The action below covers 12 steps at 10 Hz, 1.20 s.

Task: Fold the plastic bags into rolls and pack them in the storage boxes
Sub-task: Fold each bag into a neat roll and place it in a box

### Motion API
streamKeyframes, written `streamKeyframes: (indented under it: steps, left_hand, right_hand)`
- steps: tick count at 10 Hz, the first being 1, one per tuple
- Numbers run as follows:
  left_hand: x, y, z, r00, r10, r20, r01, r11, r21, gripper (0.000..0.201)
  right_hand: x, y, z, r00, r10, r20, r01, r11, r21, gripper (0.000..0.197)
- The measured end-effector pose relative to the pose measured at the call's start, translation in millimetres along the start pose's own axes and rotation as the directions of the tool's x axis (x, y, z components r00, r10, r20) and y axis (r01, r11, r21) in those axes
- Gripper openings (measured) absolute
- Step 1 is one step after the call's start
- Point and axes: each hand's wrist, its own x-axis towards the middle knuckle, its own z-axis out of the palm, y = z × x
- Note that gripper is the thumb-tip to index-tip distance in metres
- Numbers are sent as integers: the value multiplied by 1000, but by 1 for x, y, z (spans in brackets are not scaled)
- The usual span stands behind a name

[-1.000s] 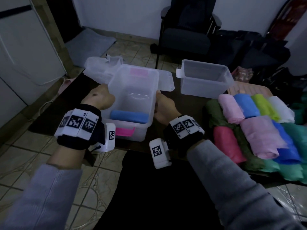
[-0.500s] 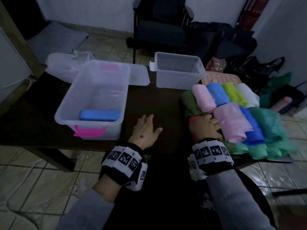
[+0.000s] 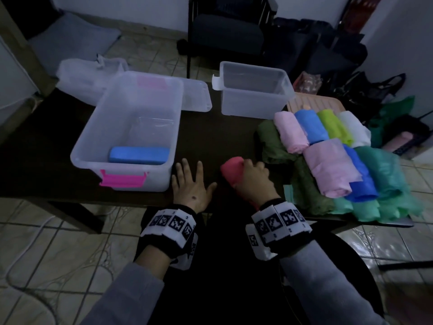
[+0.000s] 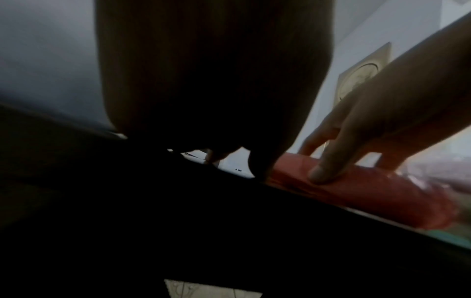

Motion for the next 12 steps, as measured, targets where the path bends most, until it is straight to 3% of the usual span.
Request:
streamKeyframes:
  steps: [3, 5, 6, 7, 8, 9, 10, 11, 12]
  left_hand:
    - [1, -5, -8, 998, 40, 53, -37, 998, -50, 75]
    - [3, -3, -7, 998, 25, 49, -23, 999, -43, 75]
    - [1, -4, -10, 997, 29, 73, -24, 997, -68, 76]
    - [-1, -5, -15, 999, 45, -13, -46, 978, -204, 69]
    - [-1, 0, -25, 959, -26, -281, -100, 901, -423, 48]
    - [6, 10, -36, 955, -107, -275, -90, 782, -617, 51]
    - [14, 15, -39, 975, -147, -170, -1, 753, -658, 58]
    - [19, 13, -39, 985, -143, -100, 51, 783, -620, 49]
    - [19, 12, -41, 987, -102, -123, 12, 817, -576, 39]
  right_hand:
    - [37, -21, -11, 921, -390, 9, 382, 895, -229, 67]
    - [50, -27, -22, 922, -368, 115, 386, 889, -248, 76]
    - [55, -28, -30, 930, -354, 93, 366, 896, -249, 62]
    - [55, -26, -48, 898, -426, -107, 421, 904, -70, 54]
    - [47, -24, -62, 778, -537, -326, 496, 844, -207, 58]
    - [42, -21, -59, 686, -653, -321, 490, 740, -460, 54]
    - [40, -15, -33, 739, -662, -126, 489, 656, -576, 53]
    - [37, -7, -11, 782, -623, -37, 512, 674, -533, 51]
    - [29, 0, -15, 813, -581, 38, 560, 763, -323, 77]
